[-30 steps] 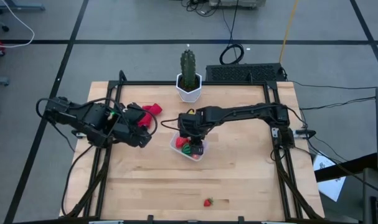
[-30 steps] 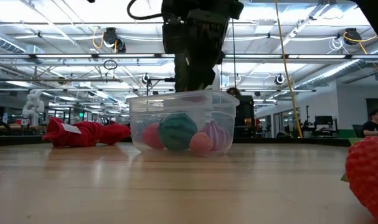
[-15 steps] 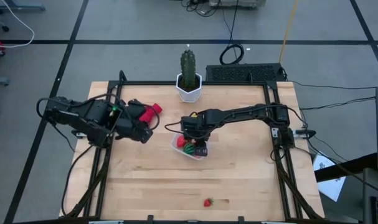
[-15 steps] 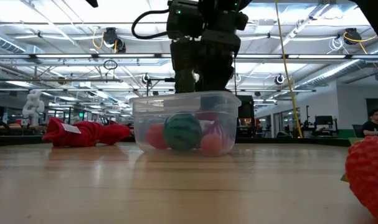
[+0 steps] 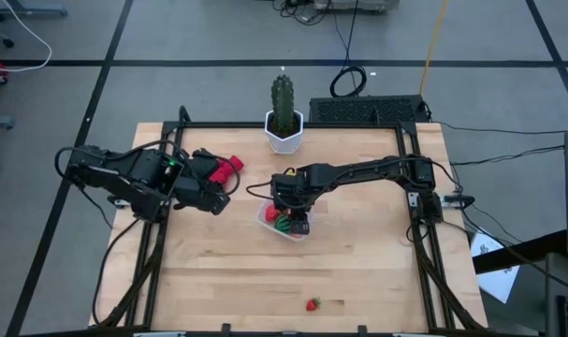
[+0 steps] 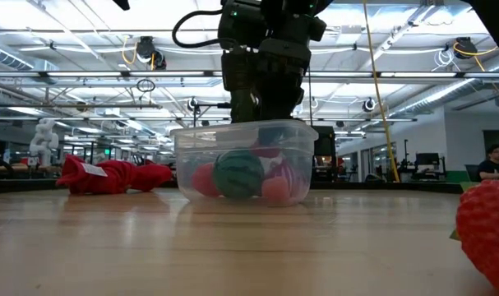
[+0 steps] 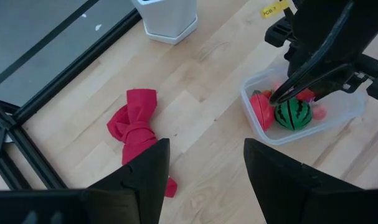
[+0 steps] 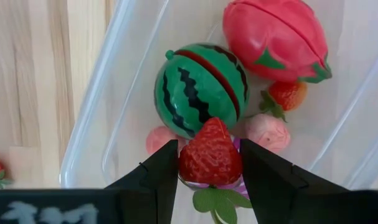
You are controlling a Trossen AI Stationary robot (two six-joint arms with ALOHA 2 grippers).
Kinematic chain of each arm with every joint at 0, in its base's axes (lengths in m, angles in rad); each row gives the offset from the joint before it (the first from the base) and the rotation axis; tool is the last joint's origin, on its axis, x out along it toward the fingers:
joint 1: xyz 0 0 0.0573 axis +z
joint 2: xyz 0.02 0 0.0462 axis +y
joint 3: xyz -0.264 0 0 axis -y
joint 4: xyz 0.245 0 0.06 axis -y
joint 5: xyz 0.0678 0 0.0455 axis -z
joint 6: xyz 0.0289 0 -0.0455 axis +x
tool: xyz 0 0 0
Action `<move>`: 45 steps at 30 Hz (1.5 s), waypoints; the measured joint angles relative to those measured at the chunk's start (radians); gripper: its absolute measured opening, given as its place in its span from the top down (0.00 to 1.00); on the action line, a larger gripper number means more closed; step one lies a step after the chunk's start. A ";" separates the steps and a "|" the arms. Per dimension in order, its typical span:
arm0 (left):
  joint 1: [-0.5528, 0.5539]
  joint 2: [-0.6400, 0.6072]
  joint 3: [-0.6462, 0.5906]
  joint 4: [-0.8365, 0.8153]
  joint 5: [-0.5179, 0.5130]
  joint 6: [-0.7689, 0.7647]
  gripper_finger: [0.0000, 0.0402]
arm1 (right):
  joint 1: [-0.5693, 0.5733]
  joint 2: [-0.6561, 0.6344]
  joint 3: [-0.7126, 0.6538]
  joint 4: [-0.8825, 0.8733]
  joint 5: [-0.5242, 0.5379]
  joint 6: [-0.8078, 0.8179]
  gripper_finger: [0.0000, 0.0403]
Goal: Pick and placing Produce into tupperware
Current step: Put the top red strawberry into the transparent container, then put the red strawberry into the transparent container
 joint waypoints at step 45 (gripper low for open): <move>-0.001 0.000 0.000 0.000 -0.015 0.001 0.48 | 0.031 -0.085 0.113 -0.034 -0.002 -0.073 0.46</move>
